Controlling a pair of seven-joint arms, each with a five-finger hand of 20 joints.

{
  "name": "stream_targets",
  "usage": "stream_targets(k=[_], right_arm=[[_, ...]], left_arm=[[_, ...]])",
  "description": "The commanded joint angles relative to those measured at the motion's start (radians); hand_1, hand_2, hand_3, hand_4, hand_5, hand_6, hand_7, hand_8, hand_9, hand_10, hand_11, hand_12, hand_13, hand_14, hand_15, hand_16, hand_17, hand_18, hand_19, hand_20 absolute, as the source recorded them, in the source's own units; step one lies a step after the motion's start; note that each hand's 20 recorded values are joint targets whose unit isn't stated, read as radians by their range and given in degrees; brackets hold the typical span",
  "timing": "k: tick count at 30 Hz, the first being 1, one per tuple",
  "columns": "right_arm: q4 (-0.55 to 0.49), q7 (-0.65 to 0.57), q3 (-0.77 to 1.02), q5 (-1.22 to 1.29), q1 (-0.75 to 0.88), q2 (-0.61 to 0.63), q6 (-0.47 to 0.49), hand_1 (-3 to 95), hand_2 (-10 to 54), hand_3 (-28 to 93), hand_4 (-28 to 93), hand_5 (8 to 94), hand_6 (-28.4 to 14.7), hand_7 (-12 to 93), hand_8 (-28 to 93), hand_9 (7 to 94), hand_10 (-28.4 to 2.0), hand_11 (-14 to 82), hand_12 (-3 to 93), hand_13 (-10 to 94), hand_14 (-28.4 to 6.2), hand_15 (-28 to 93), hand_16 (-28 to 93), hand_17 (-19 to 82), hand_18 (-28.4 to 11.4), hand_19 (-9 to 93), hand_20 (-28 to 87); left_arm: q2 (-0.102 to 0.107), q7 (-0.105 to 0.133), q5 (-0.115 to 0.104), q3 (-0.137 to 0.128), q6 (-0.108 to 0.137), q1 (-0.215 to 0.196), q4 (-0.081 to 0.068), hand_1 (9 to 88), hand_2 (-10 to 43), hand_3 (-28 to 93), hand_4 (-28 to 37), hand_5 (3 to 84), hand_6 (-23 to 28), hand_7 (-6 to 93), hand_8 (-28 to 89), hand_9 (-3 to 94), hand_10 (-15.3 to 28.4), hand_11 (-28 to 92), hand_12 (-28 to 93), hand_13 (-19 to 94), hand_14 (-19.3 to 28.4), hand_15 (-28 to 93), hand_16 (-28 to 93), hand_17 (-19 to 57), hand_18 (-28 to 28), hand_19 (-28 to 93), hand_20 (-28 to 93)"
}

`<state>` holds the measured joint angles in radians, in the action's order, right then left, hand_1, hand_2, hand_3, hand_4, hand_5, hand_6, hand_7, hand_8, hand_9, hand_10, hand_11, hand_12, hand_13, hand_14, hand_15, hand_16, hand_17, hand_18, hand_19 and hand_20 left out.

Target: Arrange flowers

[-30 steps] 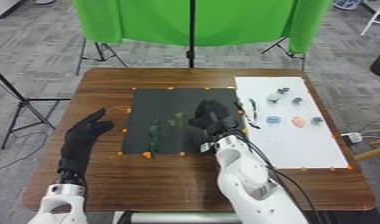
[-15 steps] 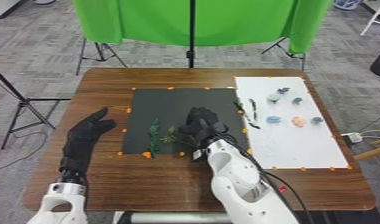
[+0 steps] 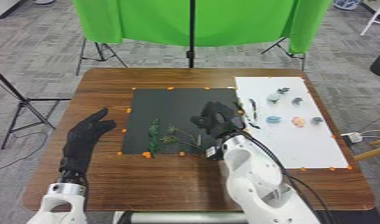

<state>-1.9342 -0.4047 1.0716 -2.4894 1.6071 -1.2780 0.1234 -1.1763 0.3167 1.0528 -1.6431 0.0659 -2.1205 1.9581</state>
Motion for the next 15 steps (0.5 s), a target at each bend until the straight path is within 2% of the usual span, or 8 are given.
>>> stream_targets(k=[1,9,15], right_arm=[[0.008,-0.042,0.005,-0.007,0.038,0.018,0.094,28.0,10.6,66,-5,86.8,-1.4,19,-8,92.0,-11.9,35.1,24.5,94,-3.4,57,30,66,-12.0,93,54],[-0.019,-0.063,-0.016,0.012,0.054,0.027,0.17,26.9,12.5,65,-4,87.7,-1.8,18,-8,92.3,-11.9,34.8,24.8,94,-3.5,57,29,67,-11.9,93,54],[-0.028,-0.062,-0.036,0.036,0.054,0.028,0.191,26.9,13.1,64,-3,88.6,-1.8,18,-8,92.8,-11.9,34.7,24.7,94,-3.6,58,29,67,-11.9,93,54]], left_arm=[[-0.002,-0.016,0.01,0.0,-0.018,-0.008,-0.004,21.4,-5.6,69,-19.7,47.0,1.2,12.1,-4,49.0,13.2,19,18,40,16.2,18,8,6.9,14.2,7,27],[-0.003,-0.022,0.01,-0.004,-0.021,-0.012,-0.002,21.3,-5.7,69,-19.6,47.0,1.3,11.9,-4,48.9,13.2,19,18,40,16.2,18,8,6.9,14.2,7,27],[-0.005,-0.019,0.01,-0.004,-0.02,-0.015,-0.001,21.4,-5.6,69,-19.7,47.0,1.3,11.9,-4,49.0,13.2,19,18,40,16.2,18,8,6.8,14.2,7,27]])
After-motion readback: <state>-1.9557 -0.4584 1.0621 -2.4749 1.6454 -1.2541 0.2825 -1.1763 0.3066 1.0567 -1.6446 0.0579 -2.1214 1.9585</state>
